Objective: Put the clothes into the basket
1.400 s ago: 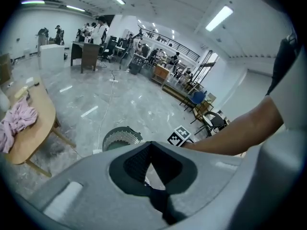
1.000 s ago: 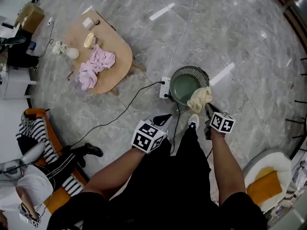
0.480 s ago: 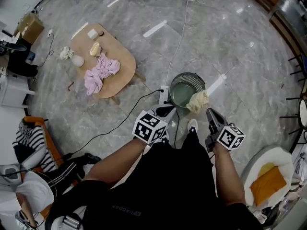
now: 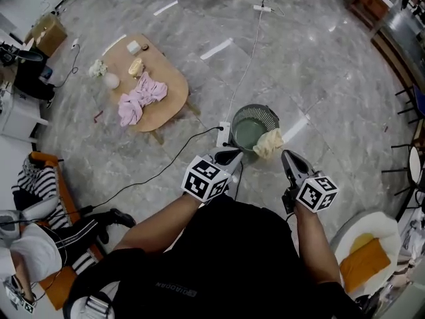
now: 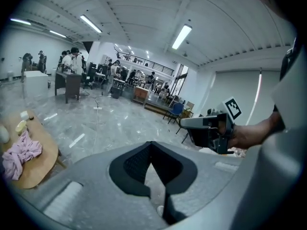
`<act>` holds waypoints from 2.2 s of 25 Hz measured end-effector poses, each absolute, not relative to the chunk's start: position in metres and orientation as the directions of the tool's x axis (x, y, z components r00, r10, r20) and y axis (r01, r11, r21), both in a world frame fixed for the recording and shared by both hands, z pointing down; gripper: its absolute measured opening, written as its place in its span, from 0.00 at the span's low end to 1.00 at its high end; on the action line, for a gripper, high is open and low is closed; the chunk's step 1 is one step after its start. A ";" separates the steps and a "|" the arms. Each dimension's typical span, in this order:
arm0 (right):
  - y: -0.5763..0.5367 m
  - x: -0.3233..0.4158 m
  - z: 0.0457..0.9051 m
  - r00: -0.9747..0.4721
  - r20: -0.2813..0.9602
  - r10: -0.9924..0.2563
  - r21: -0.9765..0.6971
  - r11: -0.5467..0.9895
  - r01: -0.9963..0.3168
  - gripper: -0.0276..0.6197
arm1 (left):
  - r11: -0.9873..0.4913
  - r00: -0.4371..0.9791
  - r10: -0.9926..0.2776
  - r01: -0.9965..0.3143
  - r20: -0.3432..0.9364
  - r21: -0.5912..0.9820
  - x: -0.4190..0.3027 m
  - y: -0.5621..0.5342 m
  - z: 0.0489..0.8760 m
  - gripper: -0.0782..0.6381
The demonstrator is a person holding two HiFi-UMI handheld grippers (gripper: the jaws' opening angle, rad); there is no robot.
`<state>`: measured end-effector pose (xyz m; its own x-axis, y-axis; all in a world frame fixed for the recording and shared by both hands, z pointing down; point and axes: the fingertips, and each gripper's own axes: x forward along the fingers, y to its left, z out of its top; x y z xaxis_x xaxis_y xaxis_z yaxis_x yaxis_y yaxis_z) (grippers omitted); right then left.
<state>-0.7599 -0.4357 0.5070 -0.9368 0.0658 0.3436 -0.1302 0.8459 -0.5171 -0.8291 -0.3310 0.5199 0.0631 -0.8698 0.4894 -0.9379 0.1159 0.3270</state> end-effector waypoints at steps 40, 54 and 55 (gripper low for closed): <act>-0.447 -0.559 0.514 -0.906 0.380 0.187 -0.424 0.906 0.009 0.06 | 0.293 -0.132 -0.853 -0.922 0.505 0.254 -0.646 -0.346 0.506 0.11; -0.445 -0.554 0.521 -0.903 0.385 0.191 -0.423 0.906 0.011 0.06 | 0.292 -0.131 -0.853 -0.922 0.505 0.253 -0.642 -0.349 0.506 0.11; -0.446 -0.554 0.521 -0.903 0.385 0.190 -0.422 0.906 0.011 0.06 | 0.291 -0.131 -0.853 -0.923 0.505 0.253 -0.641 -0.350 0.506 0.11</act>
